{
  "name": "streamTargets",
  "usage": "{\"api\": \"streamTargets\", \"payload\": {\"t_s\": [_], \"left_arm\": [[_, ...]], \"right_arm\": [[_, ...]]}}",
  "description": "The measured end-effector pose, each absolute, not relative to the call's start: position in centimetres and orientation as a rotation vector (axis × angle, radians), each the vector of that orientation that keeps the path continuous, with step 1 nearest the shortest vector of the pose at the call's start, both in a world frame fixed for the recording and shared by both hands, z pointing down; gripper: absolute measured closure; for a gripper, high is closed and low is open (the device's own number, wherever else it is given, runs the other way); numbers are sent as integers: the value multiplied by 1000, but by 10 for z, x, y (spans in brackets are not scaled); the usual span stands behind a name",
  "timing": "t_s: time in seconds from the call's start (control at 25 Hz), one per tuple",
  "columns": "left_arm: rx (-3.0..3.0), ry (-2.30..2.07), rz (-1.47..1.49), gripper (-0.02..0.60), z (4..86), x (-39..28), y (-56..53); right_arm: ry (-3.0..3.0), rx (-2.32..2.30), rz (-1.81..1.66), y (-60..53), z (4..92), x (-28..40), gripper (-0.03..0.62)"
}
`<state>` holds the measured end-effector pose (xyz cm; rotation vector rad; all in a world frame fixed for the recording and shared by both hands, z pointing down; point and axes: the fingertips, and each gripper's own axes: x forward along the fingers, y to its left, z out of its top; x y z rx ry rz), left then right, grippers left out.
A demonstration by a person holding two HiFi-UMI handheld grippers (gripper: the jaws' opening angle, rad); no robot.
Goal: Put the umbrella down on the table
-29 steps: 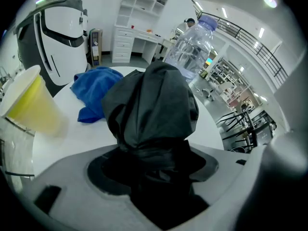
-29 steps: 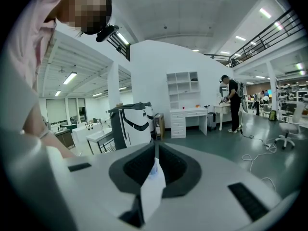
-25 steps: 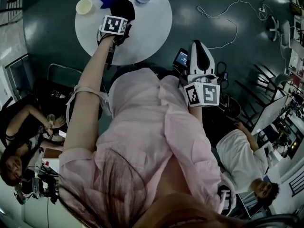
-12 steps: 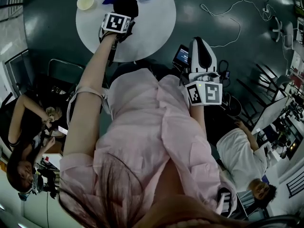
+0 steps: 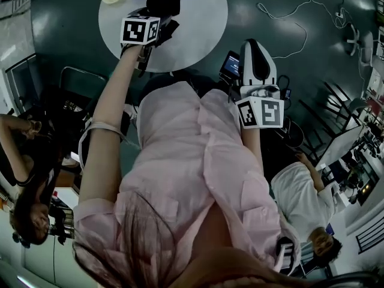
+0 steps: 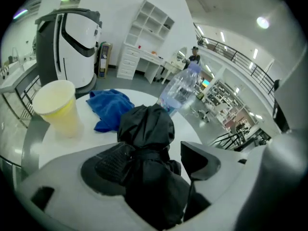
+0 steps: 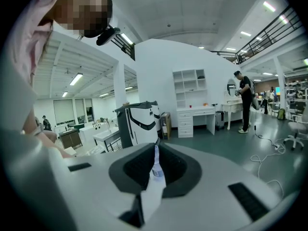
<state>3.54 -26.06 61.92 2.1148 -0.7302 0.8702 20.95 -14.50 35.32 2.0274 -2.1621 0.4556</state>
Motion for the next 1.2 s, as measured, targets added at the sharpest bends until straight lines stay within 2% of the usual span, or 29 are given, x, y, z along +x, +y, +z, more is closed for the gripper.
{"api": "streamTargets", "payload": {"t_s": [0.2,0.24,0.28,0.32,0.48,0.92,1.2], "left_arm": [[2168,-804,653,240,573,31,-257],[2187,-834,629,280,563,30,-259],[2209,-876,610,366,554,28,-260],[2230,-917,595,426,546,25,-261],[2275,-1032,496,551,512,20,-267],[2406,-1256,73,563,371,-13,-241],[2535,-1343,69,563,311,-24,-196]], "right_arm": [[-2201,1979,460,-154,356,200,551],[-2211,1969,458,-156,356,198,551],[-2223,1960,455,-159,356,195,551],[-2235,1949,455,-160,356,192,551],[-2276,1906,452,-167,356,183,551],[-2372,1889,430,-174,350,175,551],[-2439,1902,419,-171,342,173,551]]}}
